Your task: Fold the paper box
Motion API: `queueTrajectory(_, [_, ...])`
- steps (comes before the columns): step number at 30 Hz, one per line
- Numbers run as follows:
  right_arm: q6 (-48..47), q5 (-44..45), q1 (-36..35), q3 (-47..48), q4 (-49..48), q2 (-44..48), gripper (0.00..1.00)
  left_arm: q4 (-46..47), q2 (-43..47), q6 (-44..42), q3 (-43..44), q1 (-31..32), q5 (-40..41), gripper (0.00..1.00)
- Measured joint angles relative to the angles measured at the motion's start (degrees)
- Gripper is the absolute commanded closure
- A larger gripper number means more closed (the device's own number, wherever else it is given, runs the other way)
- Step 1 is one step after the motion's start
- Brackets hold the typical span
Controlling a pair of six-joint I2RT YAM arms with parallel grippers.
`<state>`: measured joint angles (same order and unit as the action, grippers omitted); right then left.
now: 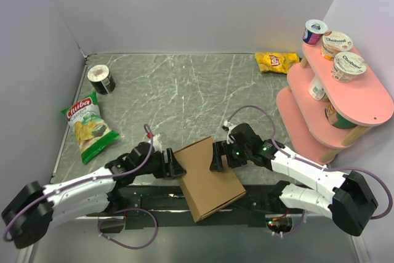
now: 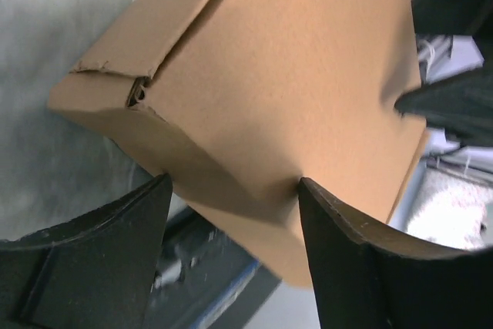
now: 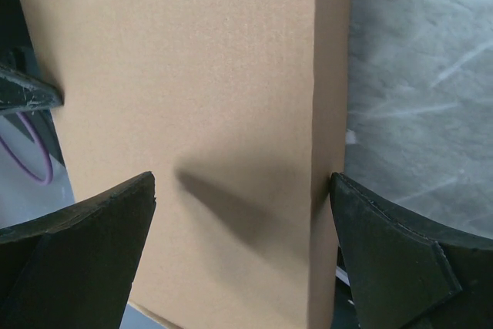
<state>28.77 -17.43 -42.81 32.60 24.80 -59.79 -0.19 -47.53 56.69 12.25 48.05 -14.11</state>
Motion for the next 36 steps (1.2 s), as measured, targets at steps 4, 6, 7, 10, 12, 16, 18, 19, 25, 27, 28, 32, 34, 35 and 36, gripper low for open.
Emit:
queueTrajectory(4, [1.95, 1.66, 0.87, -1.70, -0.68, 1.73, 0.00, 5.60, -11.04, -2.21, 5.01, -0.70, 2.40, 0.29])
queueTrajectory(6, [3.06, 2.60, 1.18, -2.43, -0.85, 2.43, 0.00, 8.81, -16.92, -4.15, 8.00, -2.78, 3.13, 0.30])
queueTrajectory(7, [3.74, 2.89, 1.18, -2.78, -1.07, 2.73, 0.00, 10.43, -19.58, -4.96, 9.27, -4.28, 3.08, 0.30])
queueTrajectory(10, [5.75, 2.93, 1.18, -3.06, -2.12, 3.32, 0.00, 17.51, -29.18, -6.95, 13.73, -10.40, 1.68, 0.29])
queueTrajectory(12, [6.58, 3.26, 1.51, -3.06, -3.82, 3.50, 0.00, 20.52, -33.88, -8.13, 16.83, -13.44, -0.02, 0.23])
queueTrajectory(16, [7.39, 5.55, 3.26, -2.64, -5.27, 3.50, 0.00, 21.84, -40.19, -12.15, 25.42, -16.90, -2.89, 0.08])
queueTrajectory(18, [7.50, 7.21, 3.82, -2.45, -5.07, 4.13, 0.00, 21.49, -39.43, -14.14, 27.47, -18.45, -3.39, 0.04])
queueTrajectory(19, [7.61, 7.85, 3.93, -2.38, -4.59, 5.01, 0.00, 20.26, -37.42, -15.26, 27.65, -19.65, -3.23, 0.04])
queueTrajectory(25, [9.79, 7.48, 4.04, -2.43, 0.15, 14.60, 0.01, 10.25, -21.09, -16.83, 23.67, -25.66, 3.76, 0.14])
queueTrajectory(27, [11.61, 5.53, 3.67, -3.74, 0.42, 17.51, 0.02, 8.57, -15.50, -16.22, 19.34, -24.65, 4.20, 0.19])
queueTrajectory(28, [12.81, 4.61, 3.15, -4.94, 0.39, 18.78, 0.02, 7.69, -13.81, -15.43, 17.44, -23.89, 4.26, 0.22])
queueTrajectory(32, [17.92, 2.01, -0.52, -9.94, 0.92, 21.88, 0.02, 1.33, -9.66, -11.63, 7.78, -19.50, 4.07, 0.36])
queueTrajectory(34, [20.57, 1.46, -3.28, -11.39, 0.74, 21.90, 0.02, -2.69, -7.52, -9.68, 3.96, -17.57, 4.26, 0.39])
queueTrajectory(35, [21.70, 1.49, -4.68, -11.65, 0.57, 21.66, 0.02, -4.13, -6.56, -8.94, 2.89, -17.05, 4.48, 0.43])
queueTrajectory(36, [23.12, 1.99, -6.82, -11.80, 0.11, 21.18, 0.02, -4.68, -5.27, -7.98, 2.25, -16.85, 4.61, 0.46])
